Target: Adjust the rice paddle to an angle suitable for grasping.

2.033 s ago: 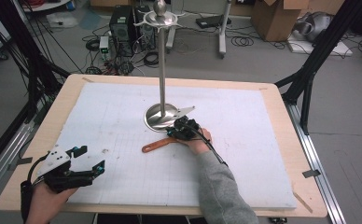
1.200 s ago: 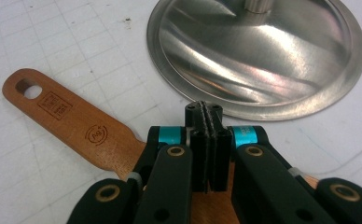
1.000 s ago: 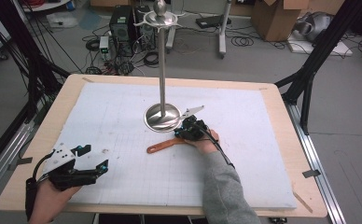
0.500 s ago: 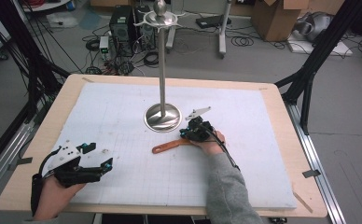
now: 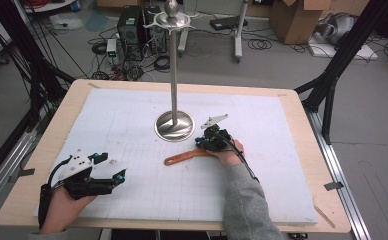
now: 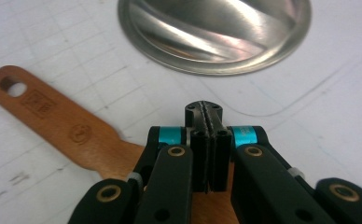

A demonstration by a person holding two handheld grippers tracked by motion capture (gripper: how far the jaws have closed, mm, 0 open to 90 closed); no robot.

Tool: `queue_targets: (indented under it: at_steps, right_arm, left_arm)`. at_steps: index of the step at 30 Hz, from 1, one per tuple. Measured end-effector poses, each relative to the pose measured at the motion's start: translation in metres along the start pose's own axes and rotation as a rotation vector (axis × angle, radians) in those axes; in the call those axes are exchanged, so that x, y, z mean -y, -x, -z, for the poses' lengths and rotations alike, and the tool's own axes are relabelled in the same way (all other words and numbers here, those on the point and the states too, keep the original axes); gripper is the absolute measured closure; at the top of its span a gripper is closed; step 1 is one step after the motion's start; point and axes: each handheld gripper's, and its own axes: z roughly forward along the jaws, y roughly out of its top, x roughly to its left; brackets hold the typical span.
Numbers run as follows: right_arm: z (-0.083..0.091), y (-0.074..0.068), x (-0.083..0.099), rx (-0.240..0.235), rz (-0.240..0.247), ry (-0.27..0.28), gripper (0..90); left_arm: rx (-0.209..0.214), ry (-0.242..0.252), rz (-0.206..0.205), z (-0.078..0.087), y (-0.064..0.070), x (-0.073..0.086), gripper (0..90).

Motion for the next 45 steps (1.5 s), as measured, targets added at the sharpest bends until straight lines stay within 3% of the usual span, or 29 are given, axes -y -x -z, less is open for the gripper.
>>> queue_targets:
  at_steps: [9,19,27,37,45]
  right_arm:
    - [0.006,0.012,0.006,0.054,-0.02,0.0,90.0]
    - [0.018,0.02,0.017,0.058,-0.052,-0.002,90.0]
    - [0.026,0.02,0.024,0.064,-0.045,-0.014,90.0]
    - [0.036,0.013,0.029,0.071,-0.034,-0.049,89.9]
    - [0.043,0.011,0.038,0.05,-0.047,-0.04,89.9]
  left_arm:
    - [-0.008,-0.002,0.006,0.001,-0.002,0.001,14.7]
    - [0.01,-0.005,-0.003,-0.007,0.0,-0.002,14.7]
    - [0.036,-0.012,-0.016,-0.018,0.002,-0.007,14.7]
    - [0.049,0.023,-0.02,-0.025,0.0,-0.019,14.7]
    - [0.067,0.043,-0.033,-0.032,0.001,-0.025,14.9]
